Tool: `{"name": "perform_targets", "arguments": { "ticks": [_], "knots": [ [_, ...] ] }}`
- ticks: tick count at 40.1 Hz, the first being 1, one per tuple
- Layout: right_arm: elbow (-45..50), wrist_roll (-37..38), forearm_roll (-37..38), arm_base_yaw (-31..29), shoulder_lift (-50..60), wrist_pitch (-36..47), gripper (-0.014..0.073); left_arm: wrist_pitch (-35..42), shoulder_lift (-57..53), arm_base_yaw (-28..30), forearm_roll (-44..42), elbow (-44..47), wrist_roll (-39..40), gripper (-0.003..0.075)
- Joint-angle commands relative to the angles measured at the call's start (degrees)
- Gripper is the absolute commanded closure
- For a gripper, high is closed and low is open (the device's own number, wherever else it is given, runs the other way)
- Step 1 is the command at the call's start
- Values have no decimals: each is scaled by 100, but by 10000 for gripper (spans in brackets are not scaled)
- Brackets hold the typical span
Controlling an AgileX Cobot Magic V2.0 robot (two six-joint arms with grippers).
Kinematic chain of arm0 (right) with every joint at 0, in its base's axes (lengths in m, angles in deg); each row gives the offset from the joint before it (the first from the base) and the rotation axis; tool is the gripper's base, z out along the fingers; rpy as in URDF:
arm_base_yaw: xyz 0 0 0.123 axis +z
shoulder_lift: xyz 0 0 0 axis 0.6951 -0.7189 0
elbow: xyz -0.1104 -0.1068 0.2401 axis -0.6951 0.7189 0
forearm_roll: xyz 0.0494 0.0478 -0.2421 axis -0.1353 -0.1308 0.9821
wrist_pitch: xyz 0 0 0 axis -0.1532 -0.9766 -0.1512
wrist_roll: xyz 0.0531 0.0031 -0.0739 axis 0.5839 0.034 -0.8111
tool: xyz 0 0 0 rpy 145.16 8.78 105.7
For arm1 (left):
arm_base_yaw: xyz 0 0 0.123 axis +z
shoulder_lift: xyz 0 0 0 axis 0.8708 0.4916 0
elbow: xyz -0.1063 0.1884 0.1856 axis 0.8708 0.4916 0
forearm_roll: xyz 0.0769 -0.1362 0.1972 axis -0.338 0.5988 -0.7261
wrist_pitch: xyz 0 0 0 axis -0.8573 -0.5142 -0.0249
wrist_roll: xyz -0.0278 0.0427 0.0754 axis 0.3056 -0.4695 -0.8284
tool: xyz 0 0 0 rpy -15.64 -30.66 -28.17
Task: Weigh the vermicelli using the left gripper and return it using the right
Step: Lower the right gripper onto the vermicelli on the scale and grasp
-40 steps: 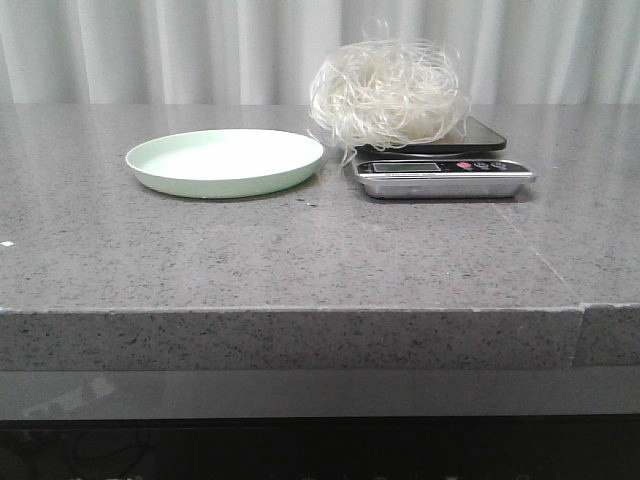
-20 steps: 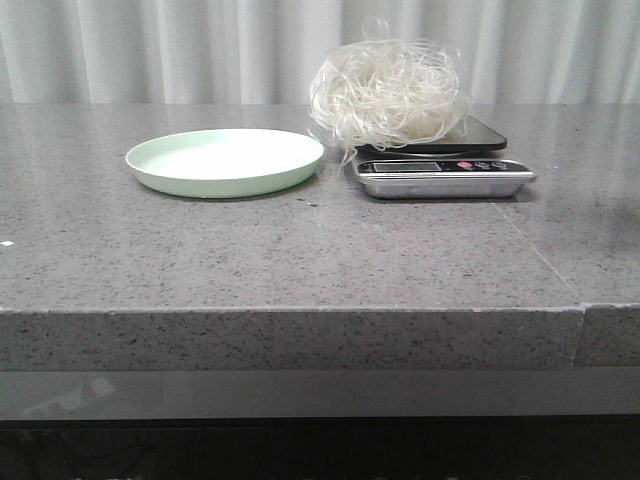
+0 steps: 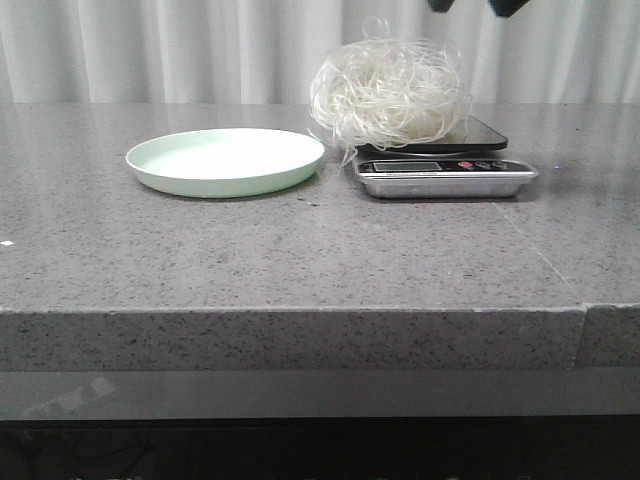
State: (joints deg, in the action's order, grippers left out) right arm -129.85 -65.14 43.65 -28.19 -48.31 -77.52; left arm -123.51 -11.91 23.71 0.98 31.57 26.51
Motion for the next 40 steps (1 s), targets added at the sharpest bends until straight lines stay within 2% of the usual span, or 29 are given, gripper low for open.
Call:
{"name": "perform_targets", "arguments": {
  "ticks": [1, 11, 20, 24, 32, 37, 40],
  "knots": [
    [-614, -81, -84, -6, -170, 62, 74, 401, 60, 0, 54, -134, 49, 293],
    [-1330, -81, -126, -6, -1015, -19, 74, 401, 60, 0, 54, -134, 49, 292],
    [-1509, -81, -126, -6, -1393, -41, 77, 401, 60, 0, 54, -134, 49, 292],
    [-1509, -81, -126, -6, -1421, -78, 144, 401, 60, 0, 54, -134, 49, 292],
    [-1509, -81, -126, -6, -1421, -143, 357, 401, 60, 0, 54, -134, 49, 292],
    [-1516, -81, -126, -6, -1421, -186, 425, 401, 60, 0, 54, -134, 49, 292],
    [-1534, -81, -126, -6, -1415, -197, 435, 401, 60, 0, 54, -134, 49, 292]
  ]
}}
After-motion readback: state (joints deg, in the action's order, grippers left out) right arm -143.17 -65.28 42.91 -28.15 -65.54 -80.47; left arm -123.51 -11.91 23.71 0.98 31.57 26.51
